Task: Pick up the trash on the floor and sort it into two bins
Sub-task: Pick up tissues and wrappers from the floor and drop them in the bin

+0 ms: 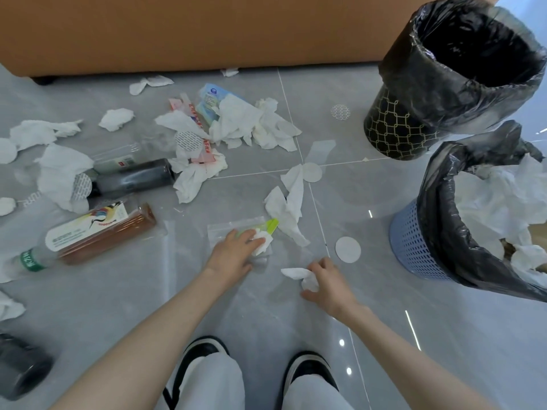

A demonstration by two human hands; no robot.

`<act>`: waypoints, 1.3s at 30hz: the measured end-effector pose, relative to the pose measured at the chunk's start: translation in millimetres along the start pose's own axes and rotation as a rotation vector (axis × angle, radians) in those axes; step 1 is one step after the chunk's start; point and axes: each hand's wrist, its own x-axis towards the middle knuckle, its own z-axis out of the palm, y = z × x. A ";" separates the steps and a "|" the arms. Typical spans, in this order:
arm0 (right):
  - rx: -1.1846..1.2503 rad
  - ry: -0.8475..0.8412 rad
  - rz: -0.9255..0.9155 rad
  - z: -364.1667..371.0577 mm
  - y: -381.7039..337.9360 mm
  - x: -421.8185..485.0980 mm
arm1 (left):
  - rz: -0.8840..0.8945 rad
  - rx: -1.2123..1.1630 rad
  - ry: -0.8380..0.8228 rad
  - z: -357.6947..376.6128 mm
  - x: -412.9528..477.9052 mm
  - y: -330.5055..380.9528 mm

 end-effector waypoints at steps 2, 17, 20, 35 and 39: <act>-0.016 0.005 -0.017 1.5 1.5 -2.5 | -0.013 -0.016 0.050 2.0 -1.5 2.0; 0.104 0.339 -0.161 -70.4 -63.2 58.9 | -0.033 0.022 0.295 3.4 8.8 -2.1; -0.071 0.222 -0.091 -55.0 -64.7 81.3 | -0.057 -0.059 0.320 7.8 11.8 -1.9; -0.219 0.254 -0.089 -29.6 -47.8 79.7 | -0.141 -0.077 0.243 5.1 11.1 -4.2; -0.075 0.225 -0.031 -49.7 -42.1 61.2 | -0.118 -0.111 0.225 0.9 -10.4 -2.2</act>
